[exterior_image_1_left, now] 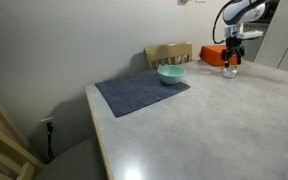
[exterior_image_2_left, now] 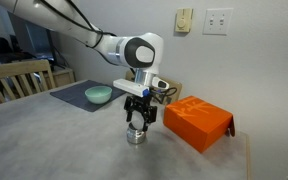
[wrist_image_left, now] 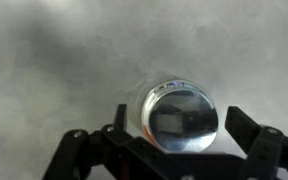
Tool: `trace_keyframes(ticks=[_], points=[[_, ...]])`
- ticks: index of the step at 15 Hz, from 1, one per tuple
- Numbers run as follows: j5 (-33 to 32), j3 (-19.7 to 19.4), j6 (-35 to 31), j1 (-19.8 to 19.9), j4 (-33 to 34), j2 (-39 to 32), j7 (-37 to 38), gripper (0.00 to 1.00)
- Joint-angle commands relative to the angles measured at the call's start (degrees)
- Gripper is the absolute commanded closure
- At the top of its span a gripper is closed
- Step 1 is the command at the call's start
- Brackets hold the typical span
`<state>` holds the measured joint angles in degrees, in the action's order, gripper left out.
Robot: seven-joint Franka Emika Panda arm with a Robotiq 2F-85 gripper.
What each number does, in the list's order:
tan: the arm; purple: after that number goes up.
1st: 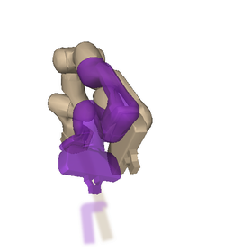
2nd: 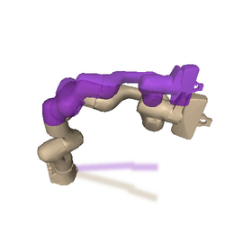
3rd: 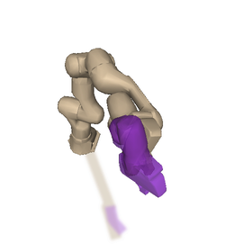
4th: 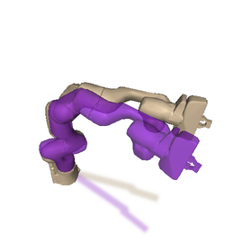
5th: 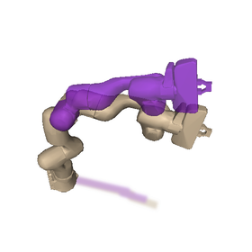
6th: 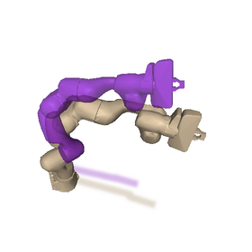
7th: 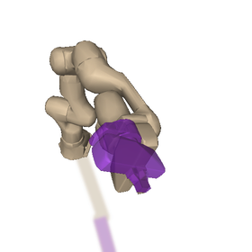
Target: Take the lid off the bottle and put it on the table
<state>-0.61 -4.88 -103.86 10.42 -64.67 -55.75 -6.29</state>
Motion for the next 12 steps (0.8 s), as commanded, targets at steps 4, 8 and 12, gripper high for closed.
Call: trace_keyframes(ticks=[4, 8, 12], points=[[-0.18, 0.29, 3.47, 0.77, 4.78, -3.74, -0.43, 0.00], [-0.20, 0.30, 3.82, 0.78, 5.78, -4.53, -0.45, 0.32], [-0.26, 0.29, 4.94, 0.80, 7.07, -4.64, -0.44, 0.56]])
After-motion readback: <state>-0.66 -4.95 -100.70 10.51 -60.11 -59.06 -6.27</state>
